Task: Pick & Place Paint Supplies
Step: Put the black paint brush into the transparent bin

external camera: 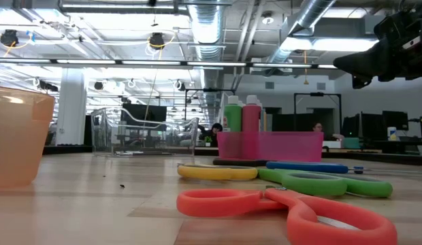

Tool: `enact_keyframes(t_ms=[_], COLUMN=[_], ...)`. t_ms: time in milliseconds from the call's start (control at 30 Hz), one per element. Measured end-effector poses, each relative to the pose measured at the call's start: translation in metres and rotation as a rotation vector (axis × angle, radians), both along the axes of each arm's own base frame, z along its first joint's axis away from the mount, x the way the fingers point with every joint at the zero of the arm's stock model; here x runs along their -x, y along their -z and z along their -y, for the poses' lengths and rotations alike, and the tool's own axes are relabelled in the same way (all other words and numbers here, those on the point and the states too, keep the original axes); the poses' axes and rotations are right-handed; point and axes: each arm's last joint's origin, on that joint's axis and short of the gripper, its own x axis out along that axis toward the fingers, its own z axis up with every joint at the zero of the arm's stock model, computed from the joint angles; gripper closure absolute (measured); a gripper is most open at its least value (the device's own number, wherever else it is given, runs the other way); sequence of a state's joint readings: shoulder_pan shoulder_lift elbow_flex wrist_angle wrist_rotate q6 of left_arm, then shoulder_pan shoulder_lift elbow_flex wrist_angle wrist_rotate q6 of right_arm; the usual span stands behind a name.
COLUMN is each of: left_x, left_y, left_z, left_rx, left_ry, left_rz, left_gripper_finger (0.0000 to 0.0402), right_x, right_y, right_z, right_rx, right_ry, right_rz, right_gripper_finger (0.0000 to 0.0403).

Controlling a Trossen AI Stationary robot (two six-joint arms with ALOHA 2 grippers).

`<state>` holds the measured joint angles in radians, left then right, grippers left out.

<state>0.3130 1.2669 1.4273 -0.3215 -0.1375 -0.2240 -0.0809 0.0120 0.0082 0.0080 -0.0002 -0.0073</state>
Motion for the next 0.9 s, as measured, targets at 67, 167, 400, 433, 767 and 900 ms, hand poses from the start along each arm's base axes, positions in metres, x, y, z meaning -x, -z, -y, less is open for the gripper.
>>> enact_keyframes(t_ms=[67,167,400,433,767,900], left_x=[0.008,0.016,0.005,0.0,-0.033,-0.036], left_y=[0.017,0.044,0.102,0.11,0.19,0.204], left_z=[-0.015,-0.038,-0.083,-0.086,-0.104,-0.106], left_rx=[0.028,0.067,0.308,0.33,0.468,0.507], left_ry=[-0.173,-0.379,-0.412,-0.388,-0.318,-0.303], left_rz=[-0.172,-0.419,-0.694,-0.715,-1.043,-1.099], left_gripper_finger=[0.0364,0.036,0.0359,0.0361,0.0354,0.0361], right_x=[0.0,0.0,0.0,0.0,0.0,0.0], right_y=[0.0,0.0,0.0,0.0,0.0,0.0], right_z=[0.0,0.0,0.0,0.0,0.0,0.0], right_rx=[0.0,0.0,0.0,0.0,0.0,0.0], right_ry=[0.0,0.0,0.0,0.0,0.0,0.0], right_rz=[0.0,0.0,0.0,0.0,0.0,0.0], right_gripper_finger=[0.0403,0.0403,0.0403,0.0403,0.0403,0.0403])
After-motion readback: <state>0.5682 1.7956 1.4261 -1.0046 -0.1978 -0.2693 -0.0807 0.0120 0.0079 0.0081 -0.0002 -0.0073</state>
